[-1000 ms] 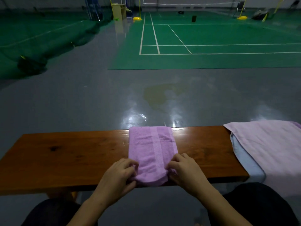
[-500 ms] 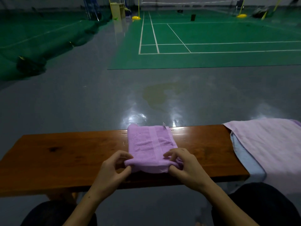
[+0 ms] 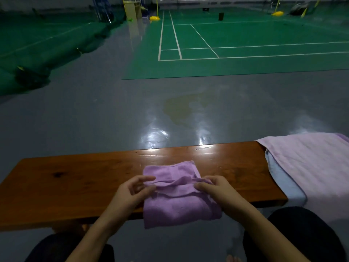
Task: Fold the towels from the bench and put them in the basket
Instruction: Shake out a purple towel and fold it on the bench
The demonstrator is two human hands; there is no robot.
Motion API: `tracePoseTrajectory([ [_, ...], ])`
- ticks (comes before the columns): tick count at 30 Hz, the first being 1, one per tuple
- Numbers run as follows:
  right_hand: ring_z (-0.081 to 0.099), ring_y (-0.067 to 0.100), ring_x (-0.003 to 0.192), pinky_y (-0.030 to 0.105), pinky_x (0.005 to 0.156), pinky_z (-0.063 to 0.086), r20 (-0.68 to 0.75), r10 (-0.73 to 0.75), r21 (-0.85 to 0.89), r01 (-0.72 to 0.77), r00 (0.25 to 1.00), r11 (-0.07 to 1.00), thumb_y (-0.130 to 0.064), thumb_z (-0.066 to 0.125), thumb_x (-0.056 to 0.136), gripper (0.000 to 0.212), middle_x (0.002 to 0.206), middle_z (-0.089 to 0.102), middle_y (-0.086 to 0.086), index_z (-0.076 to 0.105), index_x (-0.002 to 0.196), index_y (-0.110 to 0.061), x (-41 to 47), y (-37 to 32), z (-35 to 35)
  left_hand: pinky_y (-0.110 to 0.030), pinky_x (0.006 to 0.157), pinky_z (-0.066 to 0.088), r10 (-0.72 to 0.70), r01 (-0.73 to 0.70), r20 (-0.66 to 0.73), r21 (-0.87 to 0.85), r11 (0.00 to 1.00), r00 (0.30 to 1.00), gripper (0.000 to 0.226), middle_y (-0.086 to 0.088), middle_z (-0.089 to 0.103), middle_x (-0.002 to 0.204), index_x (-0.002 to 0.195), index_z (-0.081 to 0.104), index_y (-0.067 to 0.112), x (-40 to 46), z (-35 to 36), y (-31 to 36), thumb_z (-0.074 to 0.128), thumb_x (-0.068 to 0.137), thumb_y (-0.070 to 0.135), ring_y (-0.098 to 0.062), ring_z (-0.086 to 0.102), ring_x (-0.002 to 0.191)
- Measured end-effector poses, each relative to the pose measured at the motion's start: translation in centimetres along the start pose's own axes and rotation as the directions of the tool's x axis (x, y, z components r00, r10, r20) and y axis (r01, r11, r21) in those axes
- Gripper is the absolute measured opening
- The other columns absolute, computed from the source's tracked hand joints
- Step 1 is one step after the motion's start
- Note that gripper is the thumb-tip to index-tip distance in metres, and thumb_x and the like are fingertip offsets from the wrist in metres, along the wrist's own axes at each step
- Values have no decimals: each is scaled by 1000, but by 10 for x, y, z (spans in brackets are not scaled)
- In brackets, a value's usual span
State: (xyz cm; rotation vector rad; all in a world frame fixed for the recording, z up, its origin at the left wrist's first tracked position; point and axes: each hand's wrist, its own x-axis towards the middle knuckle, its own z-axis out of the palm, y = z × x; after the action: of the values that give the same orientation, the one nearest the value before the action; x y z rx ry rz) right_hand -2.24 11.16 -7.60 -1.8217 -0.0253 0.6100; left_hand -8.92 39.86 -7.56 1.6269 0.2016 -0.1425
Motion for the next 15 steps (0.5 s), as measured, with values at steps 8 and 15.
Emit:
tracePoseTrajectory([
  [8, 73, 5, 108, 27, 85, 62, 139, -95, 118, 79, 986, 990, -22, 94, 76, 58, 116, 76, -16, 70, 128, -26, -3, -20, -17, -40, 82, 63, 139, -131, -69, 111, 985, 988, 13, -7, 78, 105, 107, 75, 11, 18, 4, 7, 73, 95, 13, -26, 75, 101],
  [15, 58, 1, 129, 29, 108, 53, 95, -246, -91, 254, 965, 963, -32, 100, 65, 91, 143, 59, -18, 55, 144, -38, 22, -16, -25, -26, 74, 59, 215, -218, -161, -2, 976, 963, 15, -10, 76, 102, 108, 68, 5, 34, 14, 16, 65, 101, 16, -16, 71, 92],
])
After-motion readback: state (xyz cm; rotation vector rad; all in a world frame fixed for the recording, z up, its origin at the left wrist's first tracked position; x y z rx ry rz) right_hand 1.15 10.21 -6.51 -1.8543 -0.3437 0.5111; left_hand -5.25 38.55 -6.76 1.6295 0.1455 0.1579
